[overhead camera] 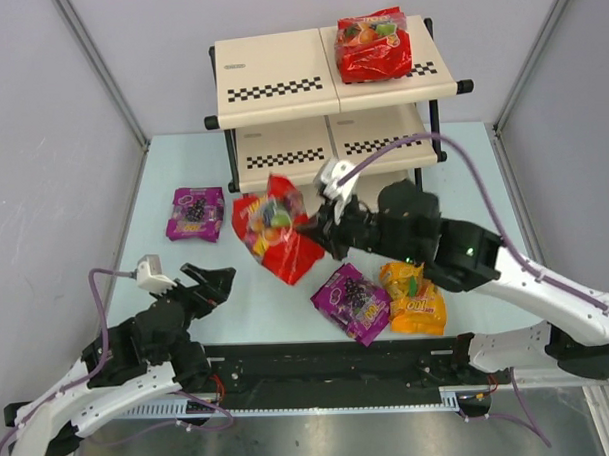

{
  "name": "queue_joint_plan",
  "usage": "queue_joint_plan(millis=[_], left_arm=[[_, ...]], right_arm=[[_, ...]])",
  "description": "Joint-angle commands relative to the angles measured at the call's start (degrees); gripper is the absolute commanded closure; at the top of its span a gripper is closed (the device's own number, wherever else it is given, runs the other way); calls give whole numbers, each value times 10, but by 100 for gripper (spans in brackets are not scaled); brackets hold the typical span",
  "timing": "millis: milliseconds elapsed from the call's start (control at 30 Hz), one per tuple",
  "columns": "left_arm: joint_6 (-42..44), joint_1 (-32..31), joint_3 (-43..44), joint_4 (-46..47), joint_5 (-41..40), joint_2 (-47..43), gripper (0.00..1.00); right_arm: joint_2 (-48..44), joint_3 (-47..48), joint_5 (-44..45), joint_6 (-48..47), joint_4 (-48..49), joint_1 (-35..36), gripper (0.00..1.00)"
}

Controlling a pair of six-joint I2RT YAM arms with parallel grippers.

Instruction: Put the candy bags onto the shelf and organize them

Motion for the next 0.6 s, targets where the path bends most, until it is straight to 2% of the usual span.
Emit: queue_joint_plan(millis=[0,100,200,400,500,567], left_arm=[[-12,-3,4,-5,-8,-1,0],[1,-3,-4,22,9,15,0],[13,-3,-8,46,26,35,0],[23,-3,-15,82,39,49,0],[33,-3,-22,100,48,44,0],[33,-3,-25,105,53,41,0]], right_arm=[[45,211,87,-52,30,3,100],[114,335,131,-88,35,-4,100],[182,450,139,-88,42,-56,100],[289,542,137,8,107,-180,100],[347,582,133,36,136,-215,100],[387,654,121,68,123,-232,100]])
